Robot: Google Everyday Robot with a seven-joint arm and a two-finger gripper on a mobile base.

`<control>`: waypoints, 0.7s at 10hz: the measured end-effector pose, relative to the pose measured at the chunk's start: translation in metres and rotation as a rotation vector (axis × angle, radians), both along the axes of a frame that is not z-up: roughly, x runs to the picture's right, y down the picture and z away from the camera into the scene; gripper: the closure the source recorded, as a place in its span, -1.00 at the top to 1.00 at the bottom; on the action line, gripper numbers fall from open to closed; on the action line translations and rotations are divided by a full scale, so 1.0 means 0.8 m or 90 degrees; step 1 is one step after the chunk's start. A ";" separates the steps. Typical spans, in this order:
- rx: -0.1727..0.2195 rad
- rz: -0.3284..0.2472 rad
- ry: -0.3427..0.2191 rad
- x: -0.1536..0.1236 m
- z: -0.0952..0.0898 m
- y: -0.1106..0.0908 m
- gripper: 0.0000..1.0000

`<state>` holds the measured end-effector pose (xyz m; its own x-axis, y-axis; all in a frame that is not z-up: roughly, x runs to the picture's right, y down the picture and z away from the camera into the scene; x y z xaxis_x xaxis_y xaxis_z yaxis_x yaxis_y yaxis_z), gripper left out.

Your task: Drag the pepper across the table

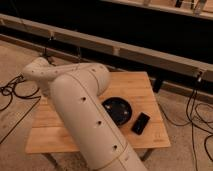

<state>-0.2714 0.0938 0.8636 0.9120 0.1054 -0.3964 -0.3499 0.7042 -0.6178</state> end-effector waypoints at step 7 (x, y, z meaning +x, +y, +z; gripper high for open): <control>-0.009 -0.119 -0.062 -0.009 0.042 -0.003 0.30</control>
